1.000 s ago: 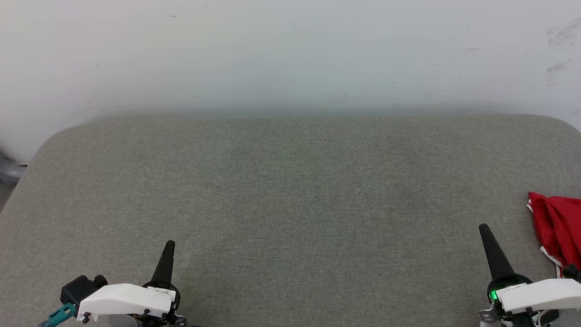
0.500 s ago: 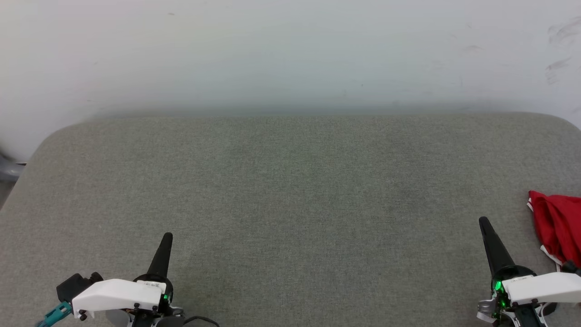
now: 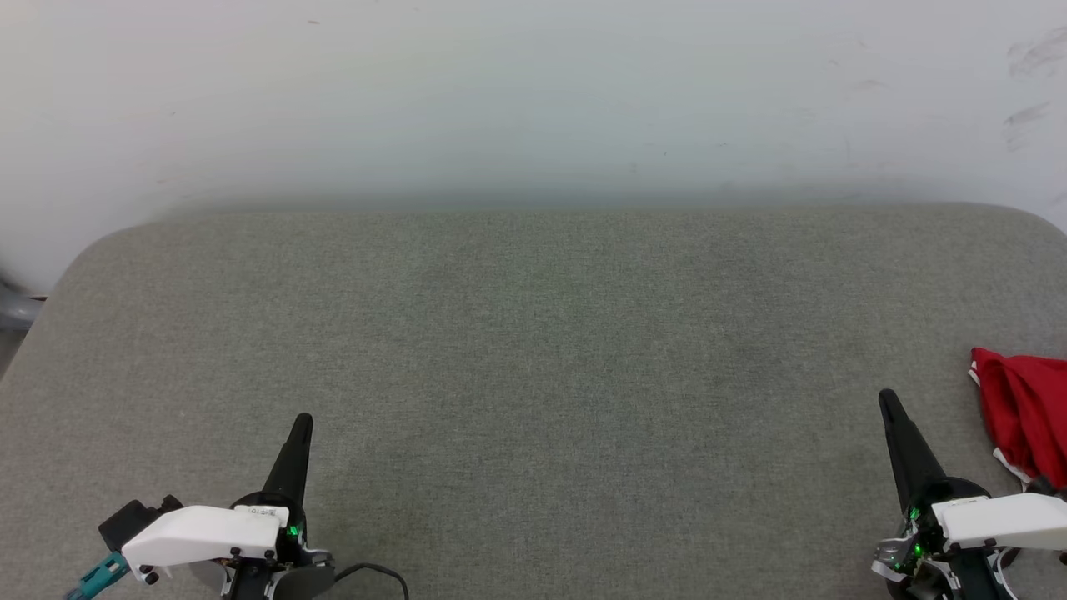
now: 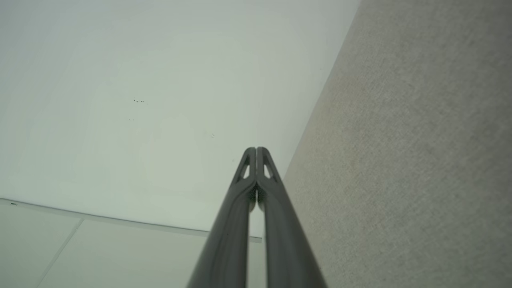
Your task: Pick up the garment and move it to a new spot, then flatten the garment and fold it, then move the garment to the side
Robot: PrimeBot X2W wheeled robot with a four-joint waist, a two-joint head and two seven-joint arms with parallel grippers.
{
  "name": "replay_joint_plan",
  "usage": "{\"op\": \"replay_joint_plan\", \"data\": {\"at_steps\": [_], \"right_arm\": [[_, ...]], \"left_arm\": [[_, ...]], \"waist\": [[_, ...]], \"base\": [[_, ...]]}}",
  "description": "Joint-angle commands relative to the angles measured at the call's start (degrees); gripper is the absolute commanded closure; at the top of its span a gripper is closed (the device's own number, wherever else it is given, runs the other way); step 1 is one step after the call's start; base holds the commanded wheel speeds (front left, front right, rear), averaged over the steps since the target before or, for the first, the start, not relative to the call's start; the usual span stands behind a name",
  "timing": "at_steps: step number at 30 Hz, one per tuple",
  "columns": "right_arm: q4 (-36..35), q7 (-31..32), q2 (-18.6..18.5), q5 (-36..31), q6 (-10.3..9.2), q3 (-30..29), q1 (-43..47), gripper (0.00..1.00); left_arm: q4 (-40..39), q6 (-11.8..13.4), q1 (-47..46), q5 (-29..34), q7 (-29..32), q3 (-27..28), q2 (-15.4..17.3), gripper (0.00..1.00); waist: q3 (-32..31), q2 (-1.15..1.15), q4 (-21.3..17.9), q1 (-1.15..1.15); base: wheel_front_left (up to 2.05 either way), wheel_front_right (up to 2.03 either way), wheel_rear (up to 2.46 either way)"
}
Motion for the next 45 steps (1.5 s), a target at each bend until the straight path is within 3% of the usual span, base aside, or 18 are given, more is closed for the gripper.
{"op": "replay_joint_plan", "data": {"at_steps": [1,26,45], "right_arm": [[0.2,0.2,0.2,1.5,-0.01,-0.1,-1.2,1.00],[2.6,1.2,0.4,11.8,-0.02,-0.2,-3.4,1.00],[2.5,1.2,0.4,11.5,-0.02,-0.2,-3.2,1.00]], "left_arm": [[-0.4,-0.3,-1.1,-1.3,0.4,0.5,-0.1,1.00],[-0.4,-1.6,-2.2,-10.5,3.1,2.6,-1.0,1.00],[-0.5,-1.6,-2.1,-10.2,3.0,2.5,-1.0,1.00]], "waist": [[0.0,0.00,0.0,0.00],[0.6,0.00,-0.1,0.00],[0.6,0.00,-0.1,0.00]], "base": [[0.00,0.00,0.00],[0.00,0.00,0.00],[0.00,0.00,0.00]]}}
